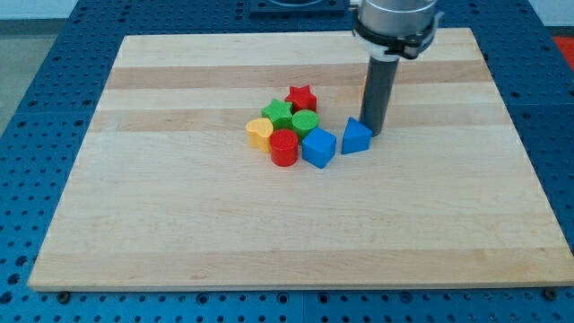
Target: Push the yellow hexagon into green circle
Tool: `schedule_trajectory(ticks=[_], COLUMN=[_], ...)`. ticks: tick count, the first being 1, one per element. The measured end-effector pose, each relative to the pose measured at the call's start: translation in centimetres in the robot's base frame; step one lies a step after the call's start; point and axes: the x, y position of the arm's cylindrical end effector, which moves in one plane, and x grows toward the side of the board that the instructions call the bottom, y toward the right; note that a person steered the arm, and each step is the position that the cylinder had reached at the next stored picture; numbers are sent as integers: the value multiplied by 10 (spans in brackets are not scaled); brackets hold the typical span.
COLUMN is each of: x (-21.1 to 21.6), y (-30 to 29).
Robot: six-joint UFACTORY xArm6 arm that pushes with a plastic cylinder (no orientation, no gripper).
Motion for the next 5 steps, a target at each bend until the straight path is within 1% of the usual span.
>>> schedule_trajectory(ticks=[1,2,3,4,5], x=[0,-29,-79,-131,-159], y=[6,81,155,173,144])
